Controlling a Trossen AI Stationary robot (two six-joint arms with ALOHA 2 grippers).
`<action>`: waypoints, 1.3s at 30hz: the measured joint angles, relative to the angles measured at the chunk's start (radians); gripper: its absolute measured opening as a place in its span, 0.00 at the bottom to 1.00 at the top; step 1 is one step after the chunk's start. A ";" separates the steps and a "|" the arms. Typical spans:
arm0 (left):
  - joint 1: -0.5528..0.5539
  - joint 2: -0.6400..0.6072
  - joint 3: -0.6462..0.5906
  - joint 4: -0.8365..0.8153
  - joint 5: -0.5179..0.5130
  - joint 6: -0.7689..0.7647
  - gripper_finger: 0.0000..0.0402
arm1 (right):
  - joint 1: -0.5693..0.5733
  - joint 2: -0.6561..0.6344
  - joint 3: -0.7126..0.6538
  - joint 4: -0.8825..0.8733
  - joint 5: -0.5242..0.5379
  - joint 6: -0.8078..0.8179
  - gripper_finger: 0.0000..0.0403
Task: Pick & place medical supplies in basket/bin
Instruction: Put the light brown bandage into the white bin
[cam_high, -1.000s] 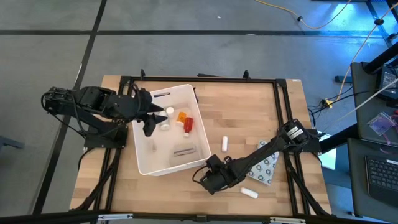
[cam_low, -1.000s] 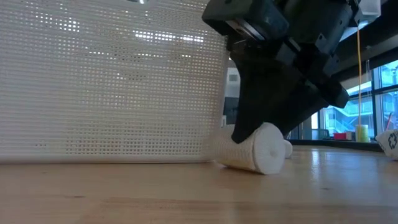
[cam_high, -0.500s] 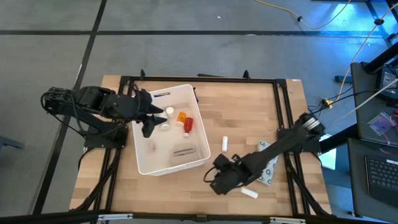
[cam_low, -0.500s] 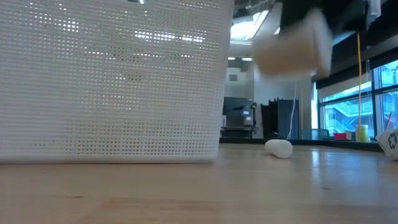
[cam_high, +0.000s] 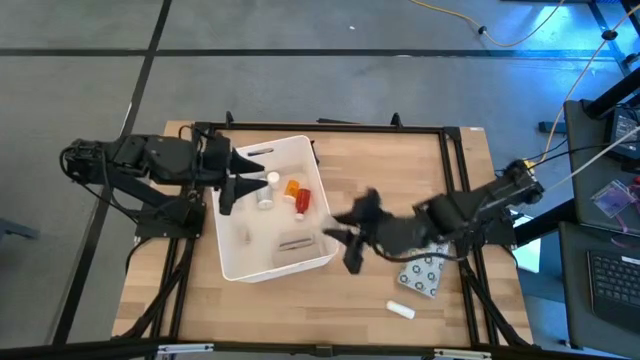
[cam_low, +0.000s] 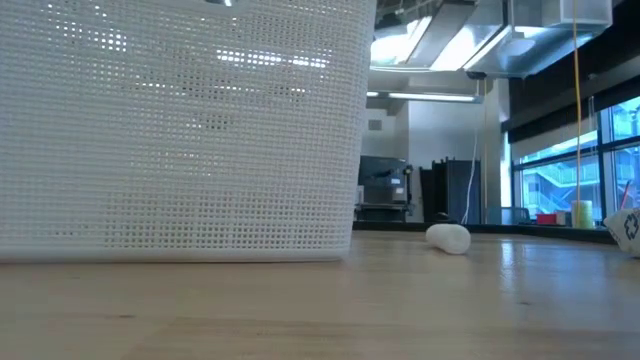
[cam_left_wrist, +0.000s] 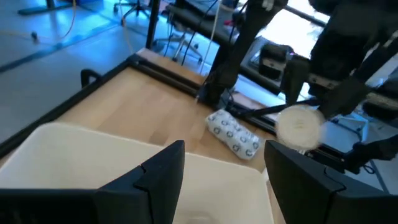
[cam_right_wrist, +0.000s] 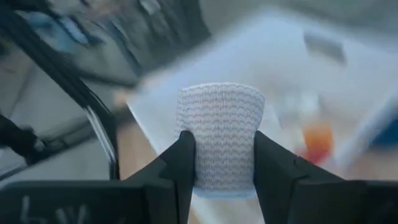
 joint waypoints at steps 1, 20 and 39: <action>0.000 -0.005 0.000 0.007 0.002 0.012 0.53 | -0.026 0.009 0.022 0.069 -0.029 -0.079 0.32; 0.000 -0.066 0.000 -0.062 -0.001 0.075 0.53 | -0.319 0.461 0.216 0.216 -0.600 -0.730 0.32; 0.000 -0.066 0.000 -0.086 -0.002 0.104 0.53 | -0.383 0.690 0.214 0.087 -0.761 -0.727 0.32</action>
